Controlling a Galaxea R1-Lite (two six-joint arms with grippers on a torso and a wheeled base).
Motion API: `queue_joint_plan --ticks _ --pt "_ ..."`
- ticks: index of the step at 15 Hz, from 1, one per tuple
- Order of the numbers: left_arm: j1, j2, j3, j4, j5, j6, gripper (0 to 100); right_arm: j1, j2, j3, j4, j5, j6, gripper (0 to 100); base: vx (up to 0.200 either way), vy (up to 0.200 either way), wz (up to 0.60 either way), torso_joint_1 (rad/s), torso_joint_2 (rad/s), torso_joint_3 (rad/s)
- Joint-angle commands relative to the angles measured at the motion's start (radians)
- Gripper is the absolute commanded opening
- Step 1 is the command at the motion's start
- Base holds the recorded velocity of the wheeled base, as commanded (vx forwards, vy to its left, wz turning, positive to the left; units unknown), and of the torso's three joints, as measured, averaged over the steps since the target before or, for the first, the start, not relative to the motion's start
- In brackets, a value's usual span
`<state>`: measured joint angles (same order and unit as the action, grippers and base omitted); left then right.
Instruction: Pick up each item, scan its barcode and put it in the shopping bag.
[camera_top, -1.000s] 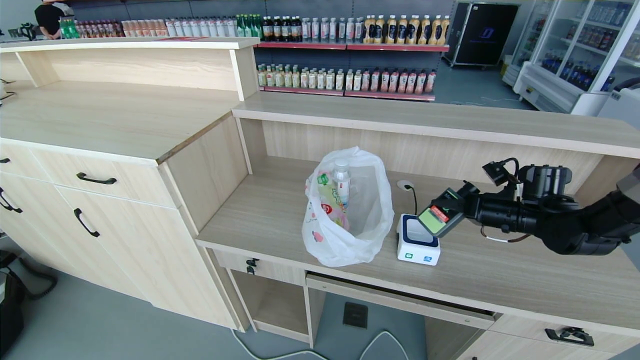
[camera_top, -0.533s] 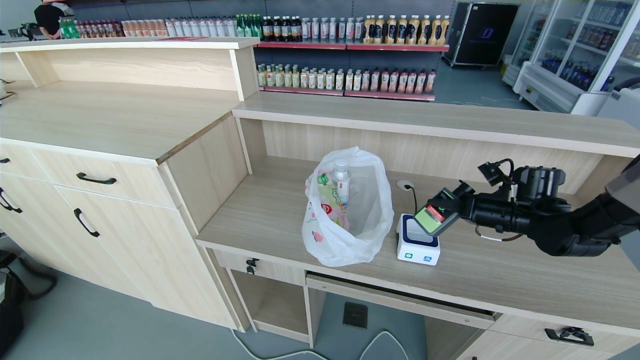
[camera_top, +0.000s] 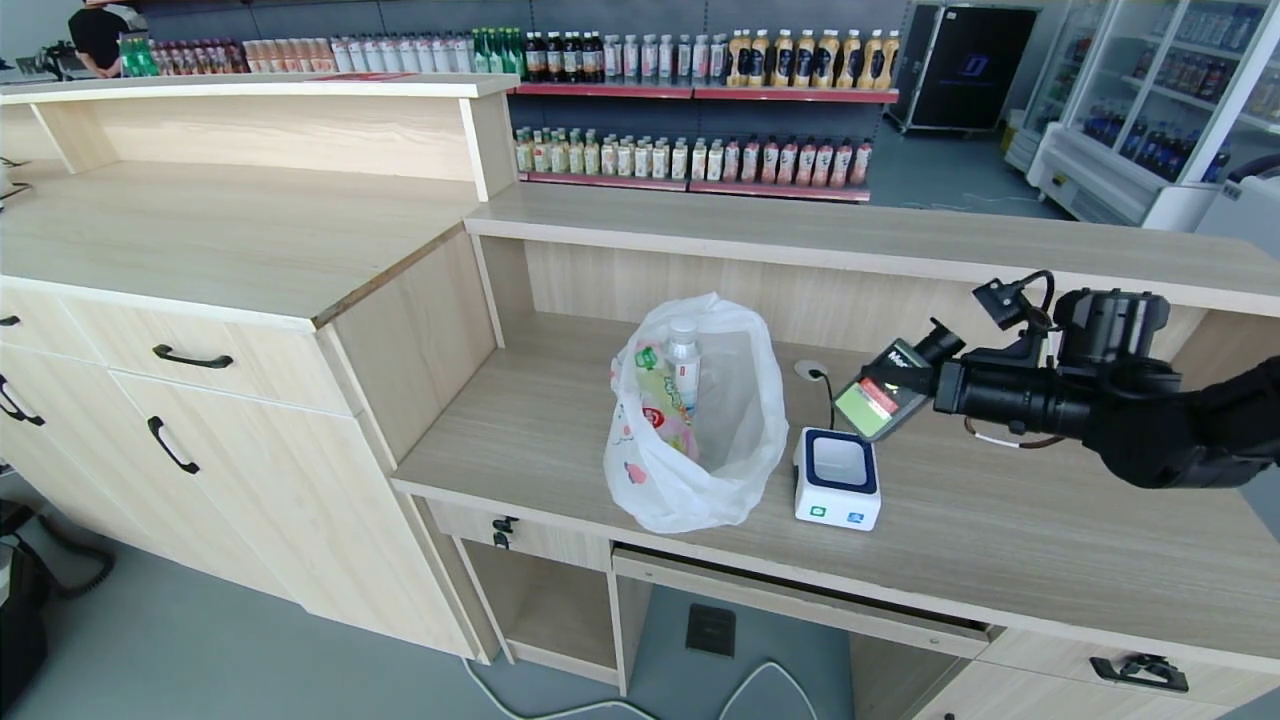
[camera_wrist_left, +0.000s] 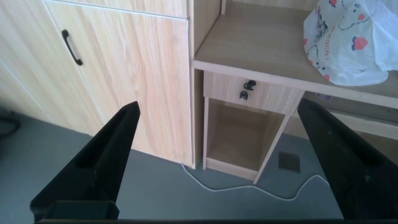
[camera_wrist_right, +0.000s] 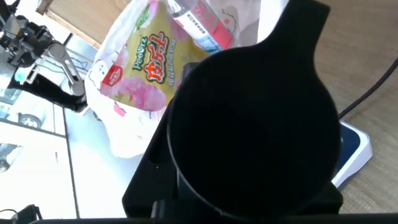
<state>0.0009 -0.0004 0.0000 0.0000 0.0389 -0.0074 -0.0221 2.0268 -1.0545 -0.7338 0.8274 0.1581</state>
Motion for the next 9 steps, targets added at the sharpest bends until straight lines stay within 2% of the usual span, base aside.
queue_joint_plan --ticks 1,2,3,4,5,7,8,9 --pt "0.001 0.000 0.000 0.000 0.001 0.000 100 -0.032 -0.232 -0.029 0.248 -0.182 -0.334 0 0.000 0.000 0.00 0.000 0.00 0.000" --pt "0.001 0.000 0.000 0.000 -0.001 0.000 100 -0.027 -0.260 -0.056 0.329 -0.357 -0.376 0 0.000 0.000 0.00 0.000 0.00 0.000" --pt "0.001 0.000 0.000 0.000 -0.001 0.000 100 -0.013 -0.267 -0.056 0.329 -0.416 -0.364 0 0.000 0.000 0.00 0.000 0.00 0.000" --pt "0.001 0.000 0.000 0.000 -0.001 0.000 100 0.024 -0.290 -0.044 0.326 -0.524 -0.325 0 0.000 0.000 0.00 0.000 0.00 0.000" --pt "0.001 0.000 0.000 0.000 -0.001 0.000 100 0.074 -0.304 -0.032 0.286 -0.576 -0.325 0 0.000 0.000 0.00 0.000 0.00 0.000" --pt "0.001 0.000 0.000 0.000 -0.001 0.000 100 0.180 -0.313 0.076 -0.015 -0.731 -0.327 0 0.000 0.000 0.00 0.000 0.00 0.000" --pt "0.001 0.000 0.000 0.000 -0.001 0.000 100 0.208 -0.306 0.134 -0.085 -0.838 -0.328 0 0.000 0.000 0.00 0.000 0.00 0.000" --pt "0.001 0.000 0.000 0.000 -0.001 0.000 100 0.215 -0.301 0.122 -0.081 -0.919 -0.348 0 0.000 0.000 0.00 0.000 0.00 0.000"
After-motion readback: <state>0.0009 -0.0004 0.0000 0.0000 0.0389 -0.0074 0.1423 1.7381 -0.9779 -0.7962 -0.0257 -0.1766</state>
